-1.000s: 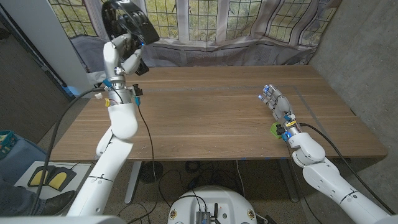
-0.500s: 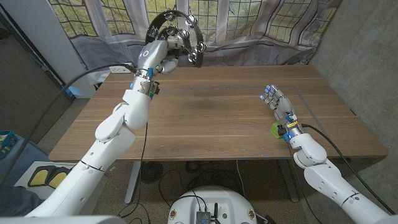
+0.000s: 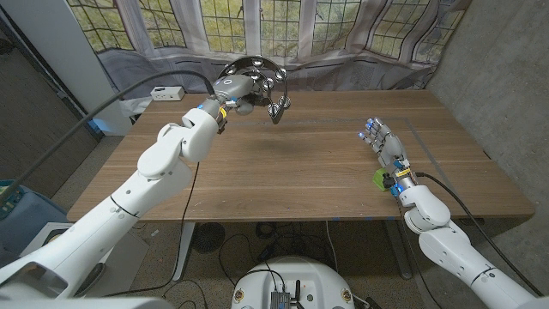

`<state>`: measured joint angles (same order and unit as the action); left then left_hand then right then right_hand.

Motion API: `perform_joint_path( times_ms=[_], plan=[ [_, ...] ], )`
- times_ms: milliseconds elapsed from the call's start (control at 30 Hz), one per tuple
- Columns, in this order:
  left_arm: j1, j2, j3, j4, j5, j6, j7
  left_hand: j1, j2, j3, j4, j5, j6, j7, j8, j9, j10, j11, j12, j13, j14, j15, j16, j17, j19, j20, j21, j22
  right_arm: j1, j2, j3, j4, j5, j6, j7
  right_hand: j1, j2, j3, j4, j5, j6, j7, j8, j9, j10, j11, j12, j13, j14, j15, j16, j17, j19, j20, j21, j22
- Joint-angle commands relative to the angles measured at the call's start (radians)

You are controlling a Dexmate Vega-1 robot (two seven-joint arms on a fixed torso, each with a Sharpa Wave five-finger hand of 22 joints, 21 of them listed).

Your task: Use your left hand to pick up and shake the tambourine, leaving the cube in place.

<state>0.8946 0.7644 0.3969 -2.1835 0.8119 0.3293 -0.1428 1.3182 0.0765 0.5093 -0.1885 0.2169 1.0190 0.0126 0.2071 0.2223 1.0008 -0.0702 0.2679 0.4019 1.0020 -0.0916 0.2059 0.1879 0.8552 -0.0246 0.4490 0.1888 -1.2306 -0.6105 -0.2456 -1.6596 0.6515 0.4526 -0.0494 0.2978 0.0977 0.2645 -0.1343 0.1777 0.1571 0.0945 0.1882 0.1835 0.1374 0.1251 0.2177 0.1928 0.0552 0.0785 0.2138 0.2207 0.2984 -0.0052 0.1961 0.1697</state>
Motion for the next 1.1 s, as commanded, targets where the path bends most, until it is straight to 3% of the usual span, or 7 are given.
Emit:
perform_joint_path(
  times_ms=[33, 267, 1100],
  plan=[
    [-0.001, 0.074, 0.016, -0.008, -0.109, 0.035, -0.015, -0.043, 0.06, 0.016, 0.017, 0.009, -0.005, 0.0, -0.001, 0.001, 0.01, -0.011, 0.0, 0.004, 0.067, -0.078, 0.003, 0.003, -0.001, 0.001, 0.0, 0.001, 0.002, 0.0, 0.0, 0.005, 0.006, -0.008, 0.005, 0.004, -0.002, -0.007, -0.001, 0.002, 0.009, 0.0, 0.003, 0.005, 0.008, -0.005, -0.005, 0.004, 0.004, 0.003, -0.001, 0.003, 0.006, 0.004, -0.002, 0.002],
    [0.028, 0.095, -0.003, -0.012, -0.182, 0.041, 0.051, -0.044, 0.06, 0.017, 0.017, 0.009, -0.003, -0.002, 0.0, 0.002, 0.01, -0.011, 0.0, 0.006, 0.067, -0.073, 0.002, 0.001, -0.001, 0.001, 0.001, 0.001, 0.011, 0.008, -0.003, 0.022, 0.014, 0.004, 0.019, 0.004, -0.002, -0.007, 0.0, 0.002, 0.009, 0.0, 0.003, 0.005, 0.007, -0.005, -0.005, 0.004, 0.004, 0.003, -0.001, 0.004, 0.006, 0.004, -0.002, 0.002],
    [0.053, 0.189, 0.012, -0.034, -0.272, 0.136, 0.104, -0.043, 0.061, 0.019, 0.016, 0.011, -0.002, 0.002, 0.001, 0.002, 0.01, -0.013, -0.004, 0.013, 0.06, -0.074, 0.001, 0.003, -0.009, 0.004, 0.003, 0.001, 0.034, 0.016, -0.012, 0.037, 0.018, 0.007, 0.031, 0.005, -0.001, -0.008, 0.0, 0.002, 0.009, 0.0, 0.003, 0.005, 0.008, -0.004, -0.005, 0.004, 0.004, 0.002, -0.001, 0.004, 0.006, 0.004, -0.002, 0.002]
  ],
)
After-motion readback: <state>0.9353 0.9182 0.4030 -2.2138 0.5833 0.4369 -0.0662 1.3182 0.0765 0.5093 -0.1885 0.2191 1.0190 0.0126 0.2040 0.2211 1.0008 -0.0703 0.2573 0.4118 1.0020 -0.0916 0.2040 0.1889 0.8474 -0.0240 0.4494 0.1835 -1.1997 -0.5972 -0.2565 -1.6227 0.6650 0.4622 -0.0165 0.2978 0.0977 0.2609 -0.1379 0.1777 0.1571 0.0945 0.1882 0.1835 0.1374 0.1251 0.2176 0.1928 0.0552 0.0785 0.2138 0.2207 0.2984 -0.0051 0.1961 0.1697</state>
